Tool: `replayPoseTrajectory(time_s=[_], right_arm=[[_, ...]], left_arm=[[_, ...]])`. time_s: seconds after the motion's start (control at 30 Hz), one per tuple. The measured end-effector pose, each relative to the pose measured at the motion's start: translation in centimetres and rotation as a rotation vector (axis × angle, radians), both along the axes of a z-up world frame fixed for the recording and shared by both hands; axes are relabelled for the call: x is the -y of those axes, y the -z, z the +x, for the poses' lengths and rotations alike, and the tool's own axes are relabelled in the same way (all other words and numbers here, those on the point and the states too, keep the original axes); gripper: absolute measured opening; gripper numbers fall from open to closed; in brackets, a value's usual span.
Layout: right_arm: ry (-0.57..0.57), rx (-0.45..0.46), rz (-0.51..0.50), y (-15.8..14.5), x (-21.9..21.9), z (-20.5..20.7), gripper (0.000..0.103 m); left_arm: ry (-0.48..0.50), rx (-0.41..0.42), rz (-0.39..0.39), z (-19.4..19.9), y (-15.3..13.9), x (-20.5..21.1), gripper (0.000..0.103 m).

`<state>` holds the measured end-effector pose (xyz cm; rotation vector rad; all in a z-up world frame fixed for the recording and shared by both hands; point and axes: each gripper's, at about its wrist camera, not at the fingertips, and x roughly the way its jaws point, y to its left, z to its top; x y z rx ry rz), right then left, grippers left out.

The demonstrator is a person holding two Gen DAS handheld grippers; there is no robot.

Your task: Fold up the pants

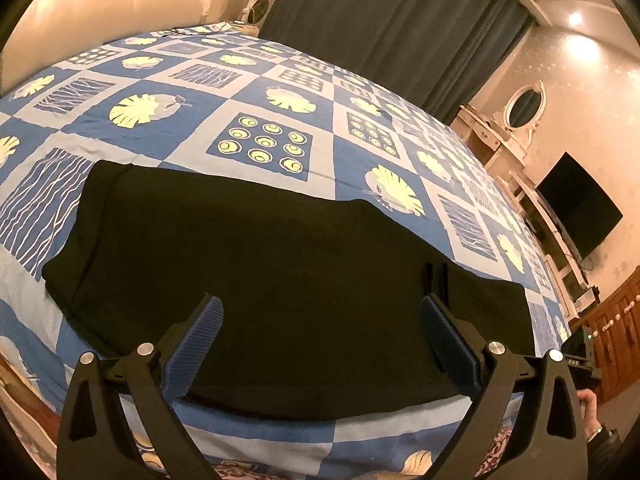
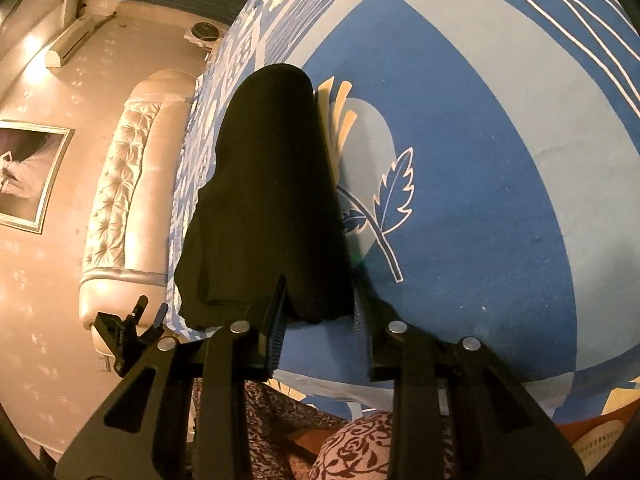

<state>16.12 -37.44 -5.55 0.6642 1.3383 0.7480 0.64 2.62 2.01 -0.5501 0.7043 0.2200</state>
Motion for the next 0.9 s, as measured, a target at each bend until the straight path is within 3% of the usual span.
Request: replayPoseTrajectory(time_s=[0.3, 0.4, 0.47, 0.57, 0.73, 0.9], right_arm=[[0.002, -0.008, 0.046, 0.4, 0.7, 0.0, 0.03], [0.005, -0.019, 0.063, 0.3, 0.9, 0.1, 0.039], [0.005, -0.009, 0.053, -0.7, 1.1, 0.3, 0.054], [0.032, 0.034, 0.045, -2.2, 2.2, 0.9, 0.065], [0.087, 0.04, 0.057, -2.2, 3.1, 3.5, 0.069], [0.098, 0.027, 0.108, -0.9, 0.8, 7.7, 0.069]], left_arm=[[0.019, -0.018, 0.025, 0.2, 0.2, 0.6, 0.098], [0.019, -0.027, 0.036, 0.3, 0.3, 0.7, 0.098], [0.022, -0.031, 0.038, 0.4, 0.3, 0.7, 0.098], [0.024, -0.033, 0.04, 0.4, 0.4, 0.7, 0.098], [0.031, -0.038, 0.041, 0.4, 0.5, 0.9, 0.098], [0.034, -0.034, 0.038, 0.4, 0.5, 1.0, 0.098]])
